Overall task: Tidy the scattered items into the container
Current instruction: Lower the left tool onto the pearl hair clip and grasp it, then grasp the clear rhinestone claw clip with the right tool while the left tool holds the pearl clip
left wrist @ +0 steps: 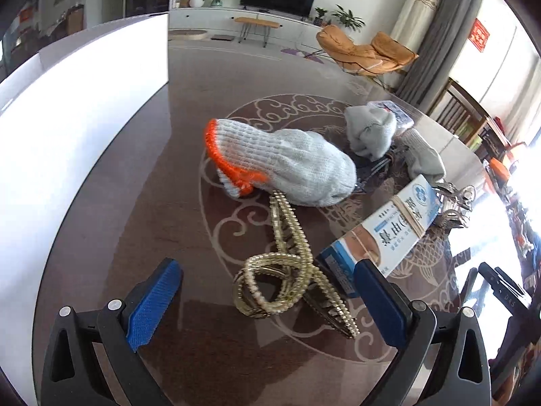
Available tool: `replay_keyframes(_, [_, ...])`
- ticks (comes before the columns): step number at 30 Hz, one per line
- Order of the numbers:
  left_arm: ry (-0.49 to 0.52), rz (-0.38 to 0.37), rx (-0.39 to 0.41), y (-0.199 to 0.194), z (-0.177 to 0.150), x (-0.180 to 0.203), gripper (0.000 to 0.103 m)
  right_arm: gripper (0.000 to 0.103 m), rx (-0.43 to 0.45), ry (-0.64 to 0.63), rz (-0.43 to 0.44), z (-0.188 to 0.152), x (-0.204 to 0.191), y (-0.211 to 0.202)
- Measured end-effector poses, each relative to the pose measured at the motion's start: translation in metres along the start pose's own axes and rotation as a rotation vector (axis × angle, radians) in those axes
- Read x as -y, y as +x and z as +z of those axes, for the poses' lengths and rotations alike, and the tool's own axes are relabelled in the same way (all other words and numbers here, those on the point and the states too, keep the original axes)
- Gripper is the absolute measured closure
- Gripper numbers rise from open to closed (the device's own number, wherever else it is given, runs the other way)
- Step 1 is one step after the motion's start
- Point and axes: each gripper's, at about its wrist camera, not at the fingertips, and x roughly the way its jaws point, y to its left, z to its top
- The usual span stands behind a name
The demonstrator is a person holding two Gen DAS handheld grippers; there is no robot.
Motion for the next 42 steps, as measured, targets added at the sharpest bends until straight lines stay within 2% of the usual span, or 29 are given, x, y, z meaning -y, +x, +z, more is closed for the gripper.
replay_keyframes(2, [-0.039,-0.004,0.005,-0.003,-0.003,-0.008,0.001,0.025,0.0,0.0,0.0,0.0,0.0,0.0])
replay_keyframes(10, [0.064,0.094,-0.017,0.009,0.003,0.008,0.001,0.025,0.0,0.0,0.0,0.0,0.0,0.0])
replay_keyframes(12, [0.081,0.099,0.003,0.009,0.006,0.01,0.015,0.025,0.0,0.0,0.0,0.0,0.0,0.0])
replay_keyframes(13, [0.092,0.093,0.011,0.008,0.007,0.011,0.032,0.025,0.0,0.0,0.0,0.0,0.0,0.0])
replay_keyframes(14, [0.105,0.089,0.012,0.006,0.008,0.013,0.054,0.025,0.0,0.0,0.0,0.0,0.0,0.0])
replay_keyframes(17, [0.112,0.045,-0.011,0.002,0.009,0.013,0.06,0.025,0.0,0.0,0.0,0.0,0.0,0.0])
replay_keyframes(23, [0.062,-0.007,-0.007,-0.023,-0.02,0.0,0.061,0.024,-0.003,-0.02,0.017,0.001,-0.003,0.002])
replay_keyframes(24, [0.06,-0.008,-0.003,-0.026,-0.027,0.001,0.061,0.024,-0.002,-0.023,0.047,0.001,-0.003,0.001])
replay_keyframes(26, [0.077,0.002,0.007,-0.032,-0.039,0.001,0.061,0.026,0.023,0.01,0.178,0.003,-0.003,-0.007])
replay_keyframes(27, [0.091,0.01,0.012,-0.033,-0.042,0.002,0.061,0.026,0.039,0.026,0.204,0.008,-0.005,-0.011])
replay_keyframes(30, [0.102,0.017,0.027,-0.035,-0.048,0.003,0.06,0.026,0.11,0.078,0.199,0.044,-0.013,-0.02])
replay_keyframes(32, [0.084,0.006,0.029,-0.034,-0.046,0.001,0.061,0.026,0.122,0.133,0.182,0.077,-0.014,-0.012])
replay_keyframes(34, [0.084,0.008,0.034,-0.032,-0.045,0.001,0.061,0.026,0.059,0.117,0.179,0.106,-0.021,0.012])
replay_keyframes(37, [0.088,0.009,0.045,-0.033,-0.047,0.003,0.06,0.026,-0.13,-0.022,0.245,0.117,-0.045,0.053])
replay_keyframes(40, [0.09,0.003,0.054,-0.034,-0.049,0.002,0.06,0.027,-0.186,-0.186,0.371,0.09,-0.067,0.045])
replay_keyframes(42, [0.093,0.005,0.062,-0.034,-0.05,0.003,0.06,0.027,-0.239,-0.232,0.511,0.067,-0.071,0.026])
